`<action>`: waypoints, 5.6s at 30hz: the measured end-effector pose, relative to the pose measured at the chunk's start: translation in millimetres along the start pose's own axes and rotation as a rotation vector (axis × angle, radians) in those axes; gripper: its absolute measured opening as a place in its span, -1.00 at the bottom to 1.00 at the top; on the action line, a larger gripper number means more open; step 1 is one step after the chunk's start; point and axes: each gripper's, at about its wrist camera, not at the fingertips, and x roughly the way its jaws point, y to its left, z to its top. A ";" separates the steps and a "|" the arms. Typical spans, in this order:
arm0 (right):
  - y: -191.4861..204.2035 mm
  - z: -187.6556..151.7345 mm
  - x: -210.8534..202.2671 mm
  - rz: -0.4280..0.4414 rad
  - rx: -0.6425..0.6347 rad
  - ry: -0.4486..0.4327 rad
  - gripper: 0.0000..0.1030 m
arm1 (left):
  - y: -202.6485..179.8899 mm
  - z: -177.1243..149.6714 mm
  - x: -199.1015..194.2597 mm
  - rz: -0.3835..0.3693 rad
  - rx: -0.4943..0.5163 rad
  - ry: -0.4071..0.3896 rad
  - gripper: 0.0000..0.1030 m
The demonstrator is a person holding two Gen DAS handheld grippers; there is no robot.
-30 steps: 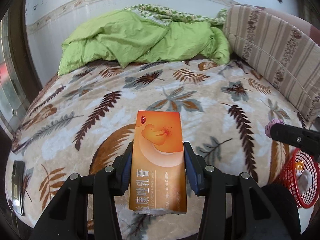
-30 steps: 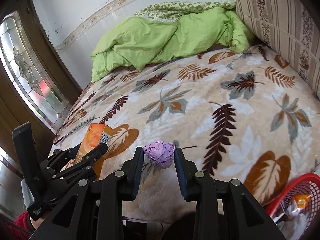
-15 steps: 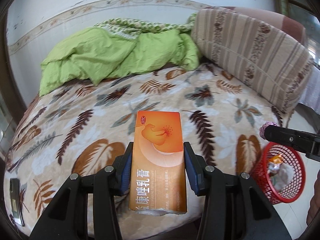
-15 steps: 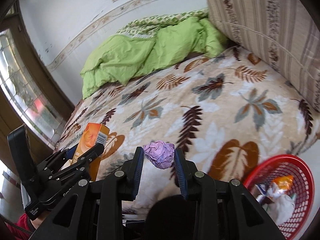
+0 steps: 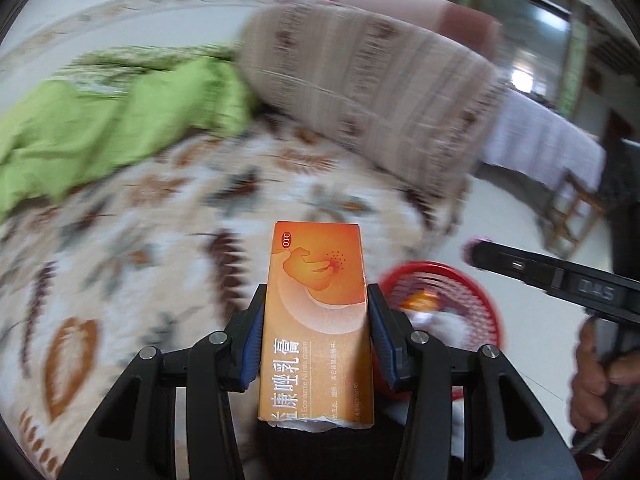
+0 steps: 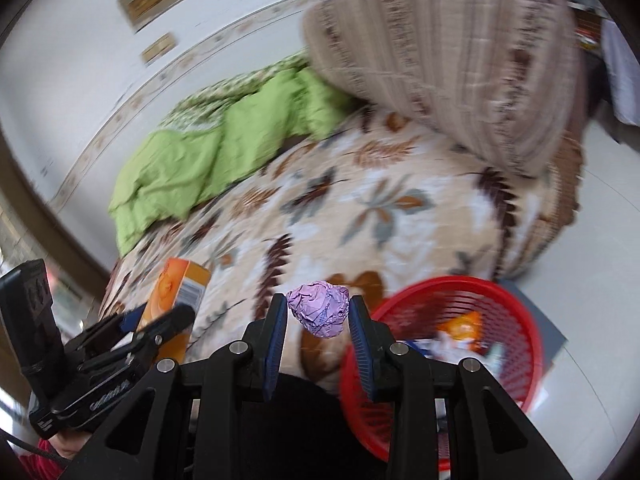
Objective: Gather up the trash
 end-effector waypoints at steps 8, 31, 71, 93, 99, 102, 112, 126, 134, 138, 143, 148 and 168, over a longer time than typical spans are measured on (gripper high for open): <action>-57.1 -1.0 -28.3 -0.106 0.120 -0.029 -0.31 | -60.7 7.2 50.9 -0.215 0.066 0.138 -0.12; 16.5 -26.6 -49.7 -0.584 0.031 -0.247 0.98 | -15.9 -16.1 -34.8 0.147 0.120 -0.104 0.91; 68.7 -82.2 -62.5 -0.608 -0.140 -0.202 0.98 | 12.0 -67.4 -64.9 0.371 0.010 -0.092 1.00; 68.1 -79.1 -54.4 -0.615 -0.140 -0.178 0.98 | 15.7 -65.9 -60.5 0.359 -0.011 -0.085 1.00; 66.1 -80.3 -52.4 -0.617 -0.135 -0.172 0.98 | 14.5 -65.7 -60.0 0.360 -0.015 -0.085 1.00; 65.4 -80.4 -52.6 -0.618 -0.132 -0.169 0.98 | 14.5 -65.8 -60.1 0.360 -0.015 -0.085 1.00; 65.8 -80.4 -52.0 -0.618 -0.131 -0.165 0.98 | 14.8 -65.5 -60.3 0.359 -0.016 -0.087 1.00; 67.4 -78.6 -43.0 -0.629 -0.151 -0.146 0.98 | 15.5 -64.9 -58.2 0.351 -0.025 -0.084 1.00; 68.0 -76.9 -38.4 -0.636 -0.160 -0.131 0.98 | 15.1 -63.8 -52.5 0.338 -0.033 -0.076 1.00; 67.1 -75.0 -34.2 -0.638 -0.163 -0.121 0.98 | 18.6 -63.3 -47.4 0.331 -0.040 -0.069 1.00; 67.5 -62.1 -22.0 -0.636 -0.191 -0.131 0.98 | 39.6 -65.8 -45.8 0.335 -0.087 -0.053 1.00; 91.1 -38.6 17.9 -0.583 -0.303 -0.140 0.98 | 102.1 -71.7 -45.3 0.421 -0.245 -0.029 1.00; 256.5 -37.7 378.9 -0.294 -0.494 0.255 0.97 | 354.4 -121.8 19.5 0.778 -0.640 0.125 1.00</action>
